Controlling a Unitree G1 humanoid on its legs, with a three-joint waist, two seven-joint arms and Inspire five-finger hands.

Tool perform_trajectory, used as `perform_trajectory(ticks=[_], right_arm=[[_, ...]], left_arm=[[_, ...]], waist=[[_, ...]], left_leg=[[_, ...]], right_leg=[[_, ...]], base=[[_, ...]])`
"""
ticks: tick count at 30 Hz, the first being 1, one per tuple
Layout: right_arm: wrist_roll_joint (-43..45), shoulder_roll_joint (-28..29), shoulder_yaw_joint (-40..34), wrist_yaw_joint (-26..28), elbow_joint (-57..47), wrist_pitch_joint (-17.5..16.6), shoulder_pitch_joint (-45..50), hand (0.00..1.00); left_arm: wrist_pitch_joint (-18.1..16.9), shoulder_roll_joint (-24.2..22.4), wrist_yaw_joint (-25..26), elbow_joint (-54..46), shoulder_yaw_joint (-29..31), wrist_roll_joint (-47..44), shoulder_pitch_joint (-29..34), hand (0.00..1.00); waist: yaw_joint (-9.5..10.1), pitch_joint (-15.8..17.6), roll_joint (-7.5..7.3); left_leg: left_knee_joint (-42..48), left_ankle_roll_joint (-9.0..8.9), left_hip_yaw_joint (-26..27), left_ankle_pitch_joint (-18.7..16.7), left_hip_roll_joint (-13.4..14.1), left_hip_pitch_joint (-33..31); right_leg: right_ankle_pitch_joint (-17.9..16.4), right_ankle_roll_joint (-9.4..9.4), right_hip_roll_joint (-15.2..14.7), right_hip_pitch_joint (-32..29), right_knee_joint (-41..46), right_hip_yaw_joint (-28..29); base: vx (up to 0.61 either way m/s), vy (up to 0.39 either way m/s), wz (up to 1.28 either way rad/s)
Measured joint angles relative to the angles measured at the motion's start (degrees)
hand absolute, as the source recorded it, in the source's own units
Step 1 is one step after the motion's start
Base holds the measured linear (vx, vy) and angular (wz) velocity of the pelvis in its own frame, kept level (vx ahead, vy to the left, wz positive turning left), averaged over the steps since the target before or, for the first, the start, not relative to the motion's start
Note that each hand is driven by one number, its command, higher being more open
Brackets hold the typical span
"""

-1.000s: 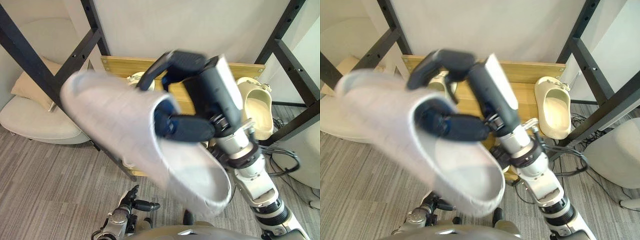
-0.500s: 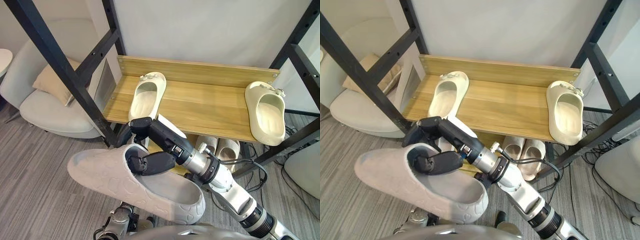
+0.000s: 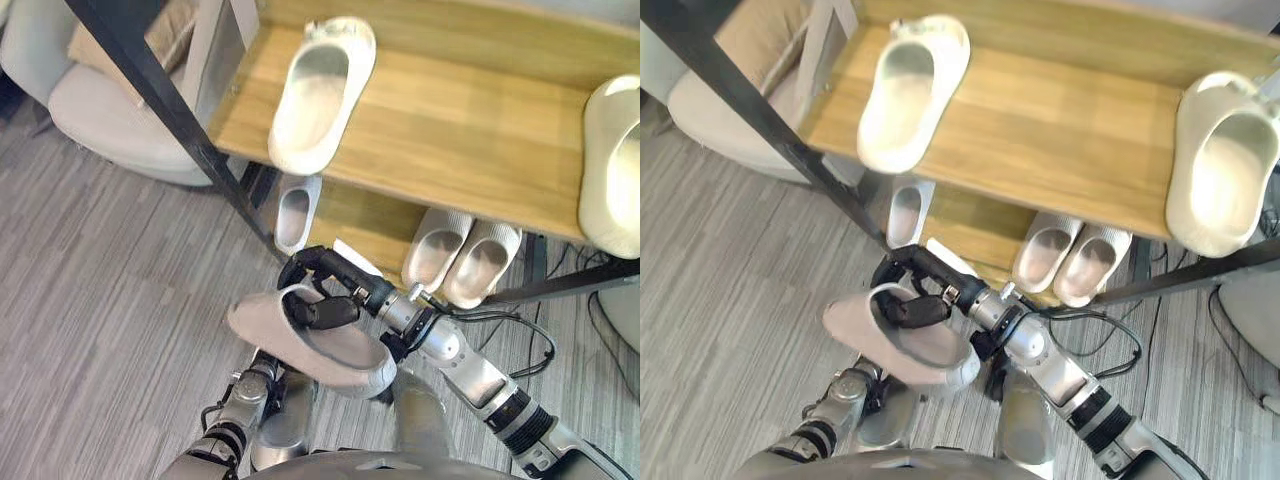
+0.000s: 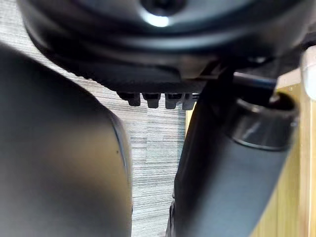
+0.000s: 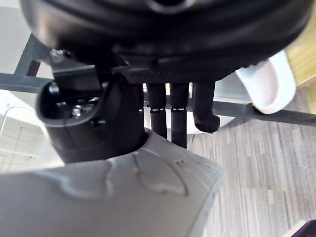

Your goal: Organize the slippers on the shoe rack

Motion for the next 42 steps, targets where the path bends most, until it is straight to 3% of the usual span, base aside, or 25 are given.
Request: perform_trajectory(ticks=[6,12,26,31,37,42], right_arm=[[-4.9,-0.7,-10.2,-5.8,0.0,0.0,0.0,0.00],[-9.7,-1.0,-18.8,-13.6,-0.3,0.0,-1.0,0.00],[-16.3,3.5,-21.6,-22.6,-1.2,0.9,-7.8,0.00],[-18.0,5.9,-21.6,-26.7,7.7,4.1,-15.4,0.00],[-19.0,6.8,-21.4,-27.8,17.8,6.9,-23.0,0.00],[-18.9,6.9,-20.8,-28.8,25.8,7.6,-29.3,0.00]], left_arm=[[-0.2,0.5,0.4,-2.9,0.9,-2.9,-1.4,1.00],[-0.2,0.7,1.3,-5.9,3.3,-4.2,-1.7,1.00],[-0.1,-0.8,2.5,-9.2,7.7,-5.1,-1.7,1.00],[-0.1,-1.7,3.5,-10.3,9.6,-5.2,-1.7,1.00],[-0.4,-2.3,3.2,-12.8,9.8,-5.7,-1.0,1.00],[-1.6,-2.8,3.0,-14.1,9.8,-6.8,-0.4,1.00]], waist=[[-0.86,2.4,-0.15],[-1.13,3.1,-0.59],[-0.32,3.5,-1.25],[0.65,3.5,-1.29],[2.28,3.5,-1.27],[3.36,3.3,-1.13]], left_leg=[[6.0,-0.78,-1.2,-0.7,-0.3,-8.3],[13.6,-1.40,-1.9,-4.1,-0.3,-14.5],[21.8,-1.53,-1.3,-7.7,-0.3,-19.9],[22.9,-1.51,-1.4,-7.8,-0.3,-21.6],[24.0,-1.50,-1.4,-7.8,-0.3,-23.6],[25.0,-1.48,-1.8,-7.8,-0.8,-25.7]], right_leg=[[-1.8,-0.85,-1.4,-8.1,6.7,-0.7],[-5.2,-1.67,-2.3,-14.0,14.5,-0.9],[-8.9,-1.66,-3.6,-19.6,22.7,-0.3],[-9.0,-1.81,-4.2,-20.9,23.7,-0.9],[-9.1,-2.20,-4.8,-22.4,24.8,-1.7],[-9.4,-2.41,-6.0,-23.6,25.8,-3.0]], base=[[-0.08,-0.038,0.08],[-0.01,-0.003,0.04],[0.00,0.015,-0.01],[0.00,0.036,0.02],[0.00,0.044,0.04],[0.00,0.056,0.12]])
